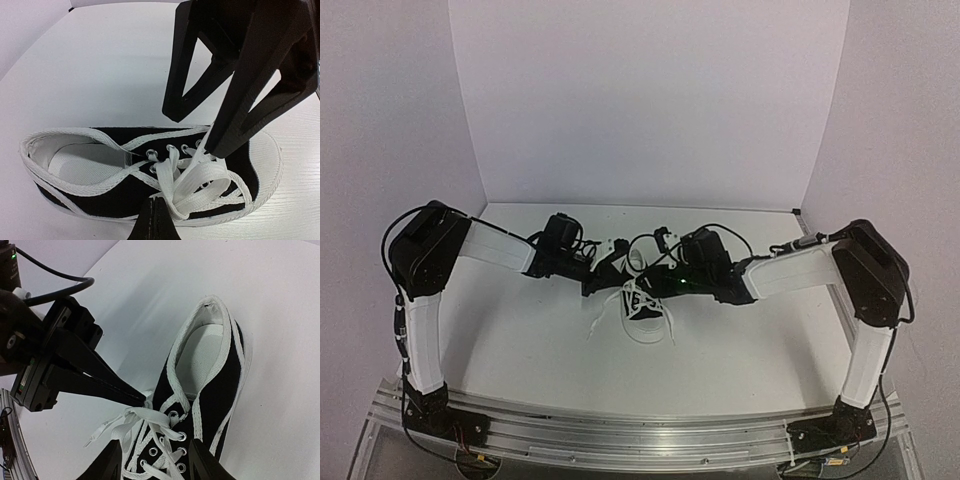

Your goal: Tie the shoes

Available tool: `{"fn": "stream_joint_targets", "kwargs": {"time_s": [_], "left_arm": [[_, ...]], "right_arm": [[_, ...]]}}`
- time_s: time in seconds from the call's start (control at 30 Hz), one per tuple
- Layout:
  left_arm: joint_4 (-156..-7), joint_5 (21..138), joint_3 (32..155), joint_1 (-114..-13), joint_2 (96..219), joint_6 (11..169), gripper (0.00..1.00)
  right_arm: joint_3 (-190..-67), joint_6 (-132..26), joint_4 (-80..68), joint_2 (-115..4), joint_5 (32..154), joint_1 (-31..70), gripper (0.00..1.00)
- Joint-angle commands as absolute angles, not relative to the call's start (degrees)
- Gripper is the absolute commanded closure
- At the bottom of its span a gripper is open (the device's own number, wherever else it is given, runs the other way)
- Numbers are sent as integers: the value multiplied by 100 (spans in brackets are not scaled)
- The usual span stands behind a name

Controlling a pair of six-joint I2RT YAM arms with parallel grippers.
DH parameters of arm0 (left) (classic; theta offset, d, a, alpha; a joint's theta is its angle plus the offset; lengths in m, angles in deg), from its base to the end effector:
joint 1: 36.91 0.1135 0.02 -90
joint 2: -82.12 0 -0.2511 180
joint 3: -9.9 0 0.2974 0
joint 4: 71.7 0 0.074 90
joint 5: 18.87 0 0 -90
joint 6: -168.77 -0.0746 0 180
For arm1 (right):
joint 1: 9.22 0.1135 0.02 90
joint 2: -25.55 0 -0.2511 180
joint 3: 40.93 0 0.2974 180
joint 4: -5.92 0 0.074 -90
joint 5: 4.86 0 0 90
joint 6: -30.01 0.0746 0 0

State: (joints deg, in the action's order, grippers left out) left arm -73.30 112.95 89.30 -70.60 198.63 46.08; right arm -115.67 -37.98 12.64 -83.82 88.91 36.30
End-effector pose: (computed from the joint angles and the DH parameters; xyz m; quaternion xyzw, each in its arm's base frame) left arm 0.3638 -0.3023 0.0777 0.5903 0.6202 -0.3253 0.4015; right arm 0.3322 0.3453 0.1119 -0.1911 0.8349 0.3099 0.4128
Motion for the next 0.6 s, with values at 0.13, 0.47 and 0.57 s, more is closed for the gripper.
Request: {"fn": "stream_joint_targets", "kwargs": {"time_s": [0.13,0.47,0.57], "left_arm": [[-7021,11284,8890,-7033,19623,4635,100],[-7003,11274,8871,-7031,19613,4663,100],[-7022,11279,8886,-7031,19622,4653,100]], "right_arm": [[-11489,-3773,1820,-8049,9195,3803,55],[-11899,-3644,1804,-8719,8907,3926,63],[-11959,-3632,1803,-8786,8912,3929,73]]}}
